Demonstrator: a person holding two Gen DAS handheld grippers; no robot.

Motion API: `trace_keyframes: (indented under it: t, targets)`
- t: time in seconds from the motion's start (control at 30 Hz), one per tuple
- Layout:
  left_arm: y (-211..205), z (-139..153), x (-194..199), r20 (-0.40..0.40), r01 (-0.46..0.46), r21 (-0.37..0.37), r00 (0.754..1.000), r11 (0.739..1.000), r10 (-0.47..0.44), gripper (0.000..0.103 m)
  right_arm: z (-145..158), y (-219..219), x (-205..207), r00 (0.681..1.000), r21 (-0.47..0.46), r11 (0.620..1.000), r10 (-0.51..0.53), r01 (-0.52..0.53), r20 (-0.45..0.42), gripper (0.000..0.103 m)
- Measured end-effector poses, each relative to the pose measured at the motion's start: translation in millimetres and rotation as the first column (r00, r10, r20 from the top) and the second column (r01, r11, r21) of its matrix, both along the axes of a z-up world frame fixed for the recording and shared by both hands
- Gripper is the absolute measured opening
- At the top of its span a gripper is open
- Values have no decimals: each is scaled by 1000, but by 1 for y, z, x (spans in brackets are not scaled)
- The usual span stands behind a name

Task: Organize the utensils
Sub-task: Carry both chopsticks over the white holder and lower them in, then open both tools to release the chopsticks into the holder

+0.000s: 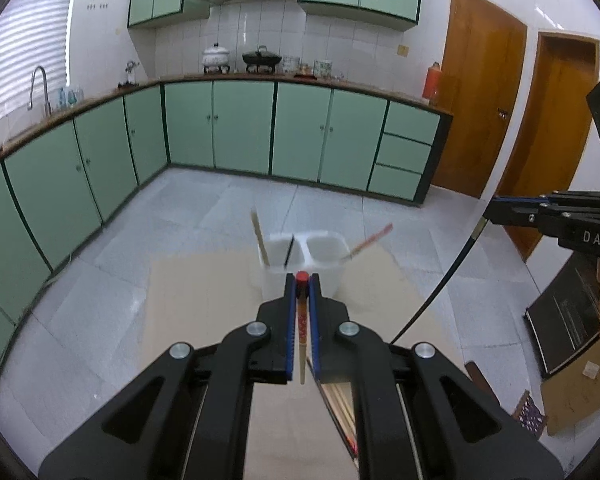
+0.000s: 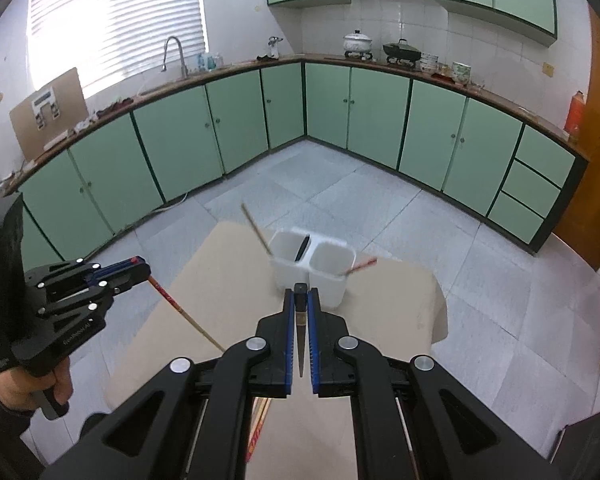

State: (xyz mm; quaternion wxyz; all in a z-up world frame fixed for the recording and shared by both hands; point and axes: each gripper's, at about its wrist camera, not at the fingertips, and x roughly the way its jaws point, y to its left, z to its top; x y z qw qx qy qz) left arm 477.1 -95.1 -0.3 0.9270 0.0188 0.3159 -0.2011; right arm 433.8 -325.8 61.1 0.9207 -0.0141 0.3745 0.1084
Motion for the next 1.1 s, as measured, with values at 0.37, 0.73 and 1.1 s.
trace_keyframes:
  t: [0.37, 0.73, 1.1]
  targets:
    - [-34, 53, 58, 85, -34, -16, 996, 999, 35, 5, 42, 6, 66, 998, 19, 999, -50, 49, 40, 6]
    - [-59, 38, 128, 144, -76, -16, 987, 997, 77, 5, 20, -4, 140, 992, 30, 993, -113, 111, 63, 6]
    - [-54, -47, 169, 20, -93, 34, 996, 995, 92, 7, -84, -20, 179, 988, 30, 991, -131, 133, -83, 7]
